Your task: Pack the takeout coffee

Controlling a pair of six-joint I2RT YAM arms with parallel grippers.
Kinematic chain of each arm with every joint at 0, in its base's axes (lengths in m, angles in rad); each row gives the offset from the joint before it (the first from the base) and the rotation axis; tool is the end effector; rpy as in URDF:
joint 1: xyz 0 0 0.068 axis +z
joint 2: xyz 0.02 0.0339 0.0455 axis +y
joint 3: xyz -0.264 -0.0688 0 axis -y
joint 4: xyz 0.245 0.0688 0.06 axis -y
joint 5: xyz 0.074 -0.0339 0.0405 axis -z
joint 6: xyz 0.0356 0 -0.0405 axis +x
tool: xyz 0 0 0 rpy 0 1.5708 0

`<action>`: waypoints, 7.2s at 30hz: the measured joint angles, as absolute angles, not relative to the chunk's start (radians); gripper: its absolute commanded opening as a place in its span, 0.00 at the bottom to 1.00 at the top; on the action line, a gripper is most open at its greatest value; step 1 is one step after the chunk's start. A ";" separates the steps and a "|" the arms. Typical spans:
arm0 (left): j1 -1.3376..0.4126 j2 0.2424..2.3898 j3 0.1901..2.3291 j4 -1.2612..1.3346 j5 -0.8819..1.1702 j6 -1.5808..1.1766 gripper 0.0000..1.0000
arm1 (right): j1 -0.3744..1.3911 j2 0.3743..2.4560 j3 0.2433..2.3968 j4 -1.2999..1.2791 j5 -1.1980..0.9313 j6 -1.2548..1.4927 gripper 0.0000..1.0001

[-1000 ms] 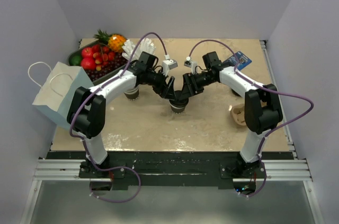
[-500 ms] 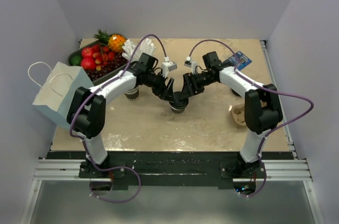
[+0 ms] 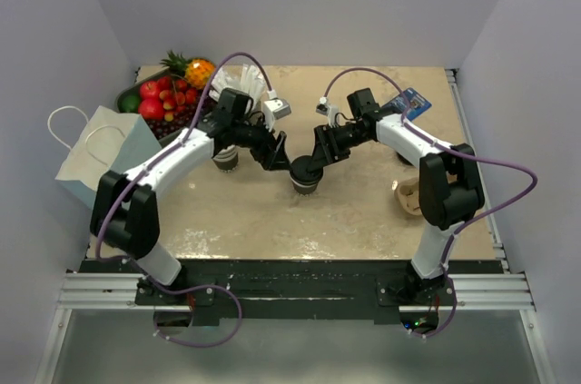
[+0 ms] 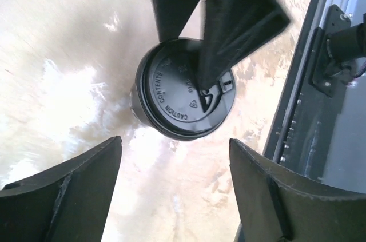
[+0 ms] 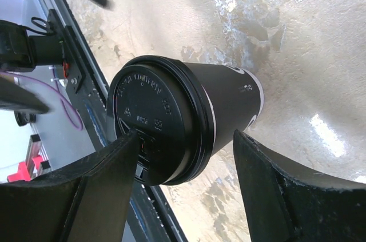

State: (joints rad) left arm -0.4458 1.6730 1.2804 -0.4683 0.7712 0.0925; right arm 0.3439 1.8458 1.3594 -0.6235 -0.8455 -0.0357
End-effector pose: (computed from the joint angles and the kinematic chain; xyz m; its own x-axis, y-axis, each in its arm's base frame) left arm 0.3151 -0.1781 0.2623 -0.6150 0.3673 -0.6978 0.7792 0.4190 -0.4662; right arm 0.3485 0.1531 0.2187 -0.8235 -0.3201 -0.4684 -0.5667 0.5012 0.6539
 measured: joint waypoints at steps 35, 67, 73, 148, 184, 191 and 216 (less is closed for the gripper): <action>-0.480 1.629 0.948 -0.017 0.580 0.008 0.75 | 0.352 1.899 1.412 -0.624 -0.831 -0.017 0.77; -0.480 1.687 0.918 0.058 0.614 -0.095 0.74 | 0.379 1.905 1.406 -0.619 -0.860 -0.039 0.78; -0.480 1.689 0.918 0.057 0.620 -0.095 0.73 | 0.375 1.917 1.406 -0.616 -0.886 -0.052 0.80; -0.485 1.538 1.023 -0.114 0.592 -0.059 0.74 | 0.533 1.383 1.118 -0.693 -0.590 -0.778 0.63; -0.471 1.576 1.009 -0.091 0.599 -0.067 0.74 | 0.641 1.428 1.125 -0.783 -0.519 -1.093 0.27; -0.471 1.593 1.000 -0.087 0.621 -0.069 0.75 | 0.641 1.441 1.140 -0.801 -0.519 -1.085 0.46; -0.472 1.679 1.044 -0.001 0.858 -0.140 0.77 | 0.348 1.537 1.275 -0.683 -0.721 -0.546 0.75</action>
State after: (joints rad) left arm -0.4717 1.6791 1.0443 -0.0010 0.8577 -0.1402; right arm 0.3485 1.5368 1.2751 -0.6830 -0.7208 -0.5465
